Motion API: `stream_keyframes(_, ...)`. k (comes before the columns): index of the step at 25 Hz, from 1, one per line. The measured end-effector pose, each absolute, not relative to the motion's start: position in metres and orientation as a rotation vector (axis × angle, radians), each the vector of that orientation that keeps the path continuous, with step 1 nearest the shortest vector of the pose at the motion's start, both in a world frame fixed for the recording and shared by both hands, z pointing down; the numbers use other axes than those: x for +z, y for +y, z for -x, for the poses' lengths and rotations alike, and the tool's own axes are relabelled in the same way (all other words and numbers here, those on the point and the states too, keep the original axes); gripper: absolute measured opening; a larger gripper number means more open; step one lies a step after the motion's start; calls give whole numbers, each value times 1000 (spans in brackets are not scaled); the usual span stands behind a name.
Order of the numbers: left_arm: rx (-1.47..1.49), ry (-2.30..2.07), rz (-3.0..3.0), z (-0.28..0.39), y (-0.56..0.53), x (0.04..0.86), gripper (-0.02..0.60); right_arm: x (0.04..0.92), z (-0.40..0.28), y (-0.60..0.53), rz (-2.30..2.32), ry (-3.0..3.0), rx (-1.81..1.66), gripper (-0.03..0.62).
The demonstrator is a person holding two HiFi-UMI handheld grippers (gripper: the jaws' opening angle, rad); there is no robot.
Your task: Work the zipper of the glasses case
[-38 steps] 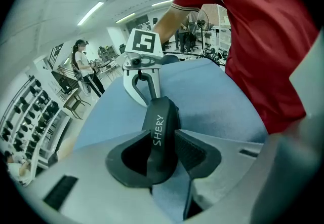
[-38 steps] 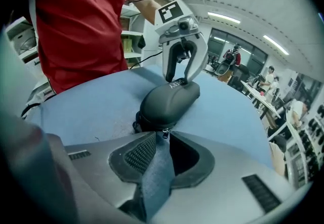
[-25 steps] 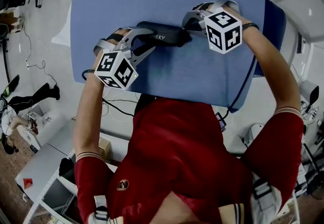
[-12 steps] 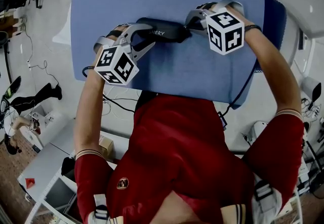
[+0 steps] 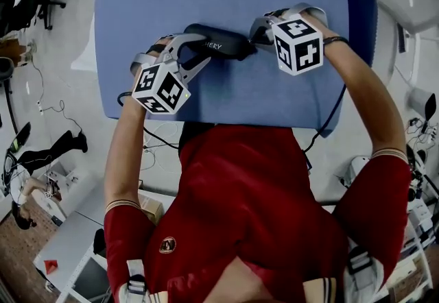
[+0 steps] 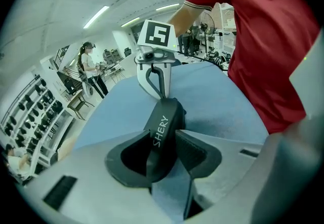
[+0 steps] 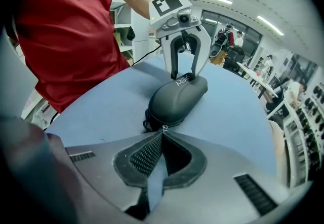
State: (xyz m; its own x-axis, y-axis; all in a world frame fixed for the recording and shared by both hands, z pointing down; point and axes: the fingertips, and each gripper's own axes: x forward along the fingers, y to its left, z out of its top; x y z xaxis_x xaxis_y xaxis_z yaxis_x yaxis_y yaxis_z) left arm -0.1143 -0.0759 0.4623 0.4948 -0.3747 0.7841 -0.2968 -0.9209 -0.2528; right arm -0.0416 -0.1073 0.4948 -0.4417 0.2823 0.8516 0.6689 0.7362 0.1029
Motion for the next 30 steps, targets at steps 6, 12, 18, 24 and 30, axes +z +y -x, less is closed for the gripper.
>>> stream_keyframes(6, -1431, 348, 2586, 118, -70, 461, 182, 496, 44, -88, 597, -2041, -496, -3)
stream_keyframes(12, -1436, 135, 2472, 116, -65, 459, 255, 496, 48, -80, 410, -2071, -464, -3)
stream_keyframes(18, -1447, 17, 2384, 104, -58, 466, 270, 481, 50, -66, 303, -2114, -435, -3)
stream_keyframes(24, -1445, -110, 2316, 96, -51, 475, 299, 480, 49, -51, 269, -2127, -412, -3)
stream_keyframes(30, -1475, -140, 2308, 86, -50, 487, 305, 492, 40, -43, 224, -2112, -355, -3)
